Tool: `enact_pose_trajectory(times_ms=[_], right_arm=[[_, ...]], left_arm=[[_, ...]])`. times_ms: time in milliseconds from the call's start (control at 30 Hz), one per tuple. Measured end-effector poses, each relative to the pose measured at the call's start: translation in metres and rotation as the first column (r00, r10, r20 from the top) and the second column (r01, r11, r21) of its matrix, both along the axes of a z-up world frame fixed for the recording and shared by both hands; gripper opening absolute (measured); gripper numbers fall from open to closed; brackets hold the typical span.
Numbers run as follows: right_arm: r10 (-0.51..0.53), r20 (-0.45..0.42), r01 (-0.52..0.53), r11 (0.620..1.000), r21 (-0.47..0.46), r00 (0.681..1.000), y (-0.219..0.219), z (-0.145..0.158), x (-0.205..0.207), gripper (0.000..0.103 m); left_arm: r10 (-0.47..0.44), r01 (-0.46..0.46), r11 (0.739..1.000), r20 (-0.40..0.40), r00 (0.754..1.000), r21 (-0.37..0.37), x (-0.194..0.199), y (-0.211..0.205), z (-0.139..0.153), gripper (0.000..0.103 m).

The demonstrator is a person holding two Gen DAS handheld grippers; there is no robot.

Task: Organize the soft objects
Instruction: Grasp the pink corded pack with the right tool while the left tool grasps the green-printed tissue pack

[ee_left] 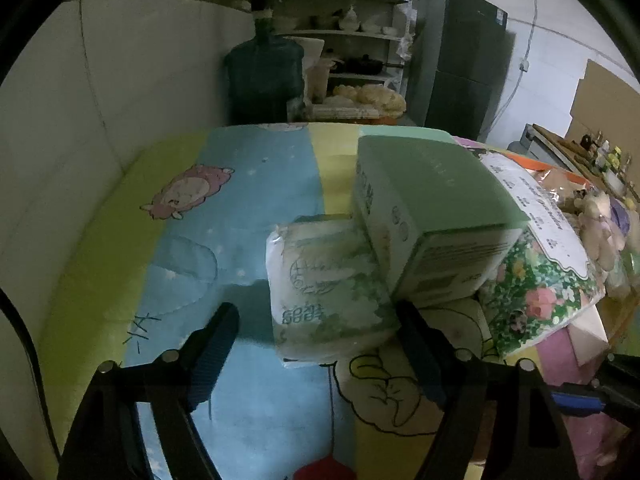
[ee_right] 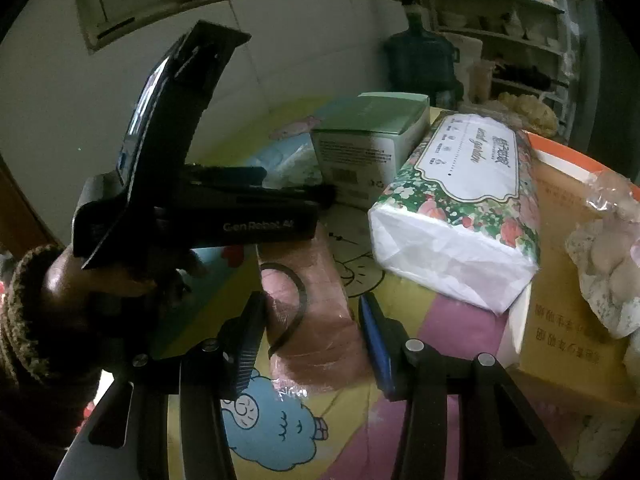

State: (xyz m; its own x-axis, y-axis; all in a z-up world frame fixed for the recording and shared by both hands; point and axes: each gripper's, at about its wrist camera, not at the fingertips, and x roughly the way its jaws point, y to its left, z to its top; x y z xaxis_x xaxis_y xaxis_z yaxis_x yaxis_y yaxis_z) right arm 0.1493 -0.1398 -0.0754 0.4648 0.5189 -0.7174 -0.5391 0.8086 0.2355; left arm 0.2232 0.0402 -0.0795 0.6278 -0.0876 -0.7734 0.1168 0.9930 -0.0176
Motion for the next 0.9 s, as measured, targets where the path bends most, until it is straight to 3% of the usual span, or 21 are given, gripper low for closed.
enact_pose_trajectory(times_ms=[200,900], right_arm=[[0.008,-0.009,-0.008,1.0,0.011,1.0,-0.004,-0.001,-0.001,0.049],[0.001,0.029,-0.002,1.0,0.024,1.0,0.004,0.007,-0.01,0.049]], left_arm=[[-0.009,0.009,0.999,-0.004,1.0,-0.038,-0.002,0.004,0.001,0.054],[0.06,-0.055,0.996,0.079,0.995,-0.07,-0.035,0.019,0.019,0.051]])
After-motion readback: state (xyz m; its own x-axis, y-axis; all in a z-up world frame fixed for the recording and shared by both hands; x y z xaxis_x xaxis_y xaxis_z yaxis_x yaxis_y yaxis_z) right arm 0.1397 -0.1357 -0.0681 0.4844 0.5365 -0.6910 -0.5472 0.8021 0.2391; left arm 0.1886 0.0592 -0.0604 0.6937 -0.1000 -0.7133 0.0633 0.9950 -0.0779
